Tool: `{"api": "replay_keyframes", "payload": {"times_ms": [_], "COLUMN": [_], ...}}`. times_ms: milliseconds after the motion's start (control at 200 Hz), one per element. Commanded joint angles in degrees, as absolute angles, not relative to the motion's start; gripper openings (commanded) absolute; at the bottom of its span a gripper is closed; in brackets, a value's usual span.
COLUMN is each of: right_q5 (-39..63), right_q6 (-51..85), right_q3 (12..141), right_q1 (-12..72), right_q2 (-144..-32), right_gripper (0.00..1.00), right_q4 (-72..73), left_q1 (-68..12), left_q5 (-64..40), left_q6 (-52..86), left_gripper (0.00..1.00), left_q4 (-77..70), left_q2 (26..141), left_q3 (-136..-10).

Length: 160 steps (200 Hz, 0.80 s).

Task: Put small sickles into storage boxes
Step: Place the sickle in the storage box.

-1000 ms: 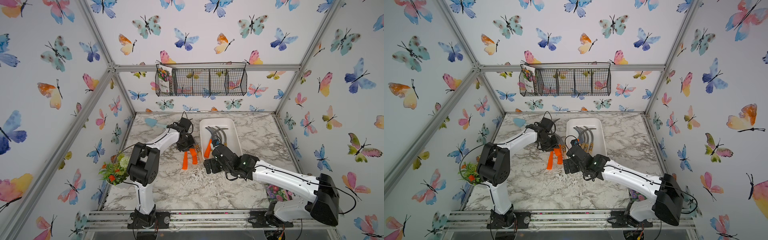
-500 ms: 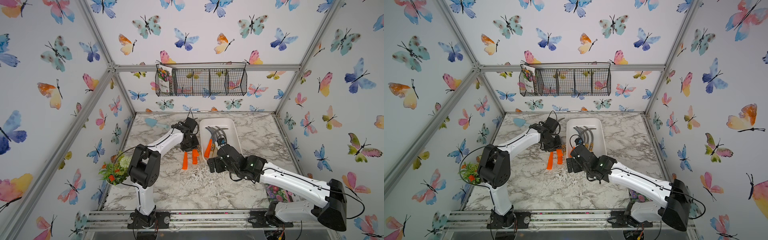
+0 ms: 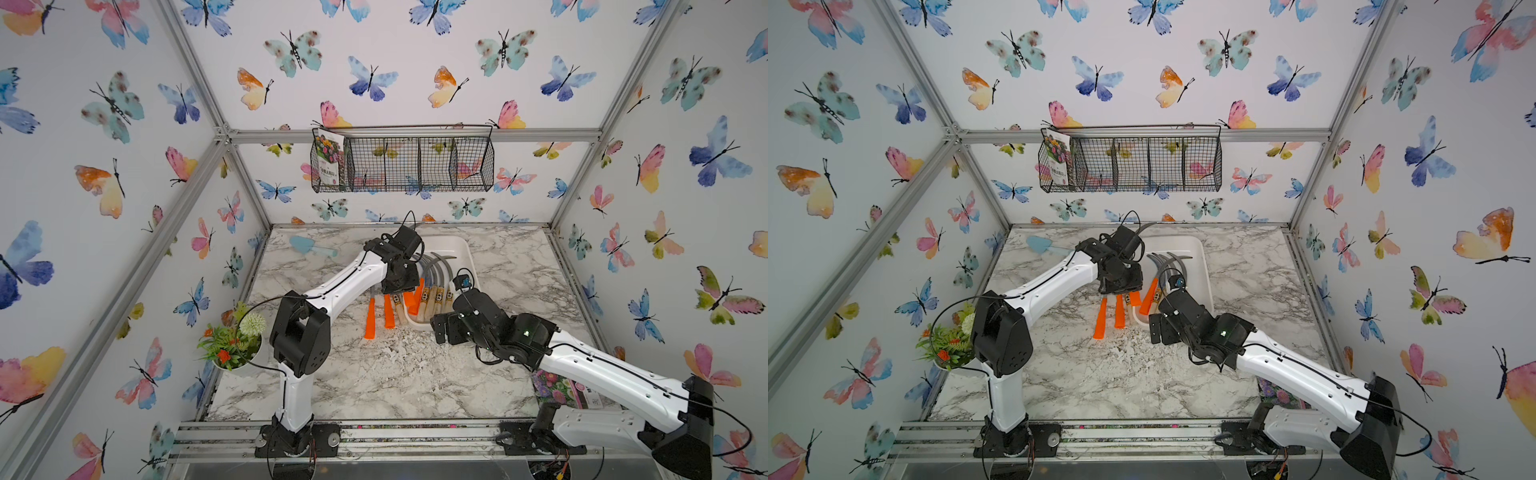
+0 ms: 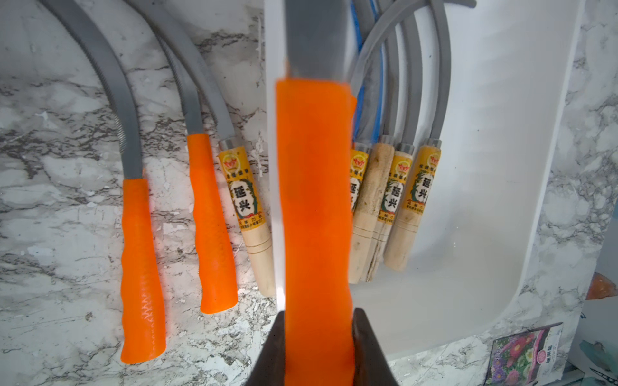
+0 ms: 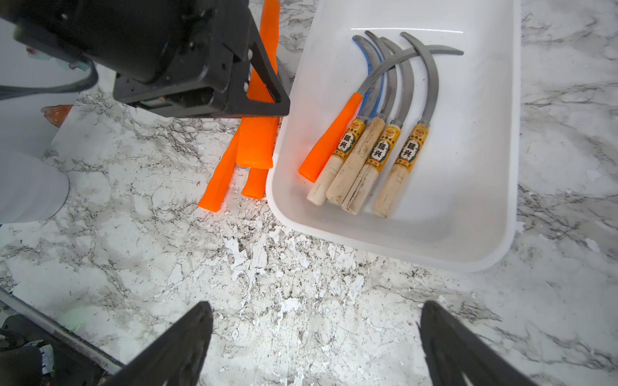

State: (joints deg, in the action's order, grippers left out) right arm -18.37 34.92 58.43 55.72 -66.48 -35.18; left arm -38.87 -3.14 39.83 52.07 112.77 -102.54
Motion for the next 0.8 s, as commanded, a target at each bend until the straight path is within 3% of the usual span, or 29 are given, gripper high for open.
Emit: {"api": "replay_keyframes", "payload": {"times_ms": [0, 430, 796], "right_q5": [-19.6, -14.8, -11.8], "right_q6": [34.4, 28.9, 26.9], "right_q3": [57.6, 57.9, 58.1], "right_q1": [54.1, 44.7, 41.6], "right_q2": [-65.0, -62.5, -63.3], "right_gripper": [0.98, 0.98, 0.98], "right_q4": [-38.2, -40.8, -40.3], "left_q1": [-40.3, -42.4, -42.4], "left_q5": [-1.2, -2.5, -3.0], "left_q6": [37.0, 35.0, 33.9], "left_gripper": [0.11, 0.10, 0.11], "left_q4": [56.0, 55.4, 54.8], "left_q2": [116.5, 123.9, 130.4], "left_q3": [-106.1, -110.2, -113.4]}}
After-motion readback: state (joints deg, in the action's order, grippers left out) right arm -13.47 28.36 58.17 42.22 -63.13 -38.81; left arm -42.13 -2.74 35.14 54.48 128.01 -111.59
